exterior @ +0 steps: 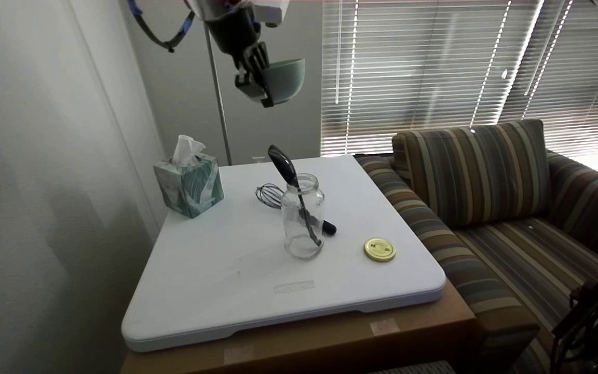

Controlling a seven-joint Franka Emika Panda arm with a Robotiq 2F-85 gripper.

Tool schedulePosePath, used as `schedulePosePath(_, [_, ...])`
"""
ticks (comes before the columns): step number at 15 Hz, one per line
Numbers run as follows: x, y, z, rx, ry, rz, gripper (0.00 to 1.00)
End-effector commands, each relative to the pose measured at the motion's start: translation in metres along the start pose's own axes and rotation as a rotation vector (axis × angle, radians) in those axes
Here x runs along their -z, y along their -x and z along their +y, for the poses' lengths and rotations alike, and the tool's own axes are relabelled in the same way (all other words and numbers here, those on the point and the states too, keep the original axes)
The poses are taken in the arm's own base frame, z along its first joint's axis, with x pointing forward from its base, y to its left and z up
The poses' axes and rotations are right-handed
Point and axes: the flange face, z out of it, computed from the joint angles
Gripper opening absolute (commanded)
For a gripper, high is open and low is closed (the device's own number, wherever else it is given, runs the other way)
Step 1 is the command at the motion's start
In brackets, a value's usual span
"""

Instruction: Move the bowl to the right

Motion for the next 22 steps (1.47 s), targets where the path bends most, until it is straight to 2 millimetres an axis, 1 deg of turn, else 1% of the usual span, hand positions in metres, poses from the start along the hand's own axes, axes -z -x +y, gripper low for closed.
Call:
schedulePosePath(1, [-0.022, 0.024, 0.041, -0.127, -0.039, -0.064, 0.03])
schedulePosePath(3, [-0.041, 0.035, 0.058, -0.188, -0.058, -0.104, 0.03])
schedulePosePath(6, [-0.079, 0.049, 0.073, -0.273, -0.107, -0.166, 0.03])
schedulePosePath(9, [-0.123, 0.055, 0.078, -0.342, -0.167, -0.201, 0.03])
schedulePosePath(10, [-0.135, 0.054, 0.078, -0.361, -0.178, -0.204, 0.03])
schedulePosePath(11, [-0.119, 0.051, 0.075, -0.324, -0.138, -0.203, 0.13])
schedulePosePath(12, [-0.133, 0.052, 0.075, -0.336, -0.152, -0.216, 0.13])
schedulePosePath(13, [-0.140, 0.053, 0.075, -0.342, -0.156, -0.224, 0.13])
schedulePosePath(14, [-0.144, 0.053, 0.074, -0.345, -0.157, -0.226, 0.13])
schedulePosePath(16, [-0.142, 0.053, 0.074, -0.345, -0.157, -0.221, 0.13])
schedulePosePath(17, [-0.147, 0.048, 0.067, -0.333, -0.154, -0.217, 0.03])
schedulePosePath(18, [-0.158, 0.044, 0.063, -0.343, -0.160, -0.209, 0.03])
schedulePosePath(19, [-0.169, 0.043, 0.062, -0.353, -0.169, -0.203, 0.03])
schedulePosePath(22, [-0.210, 0.043, 0.068, -0.432, -0.185, -0.170, 0.03])
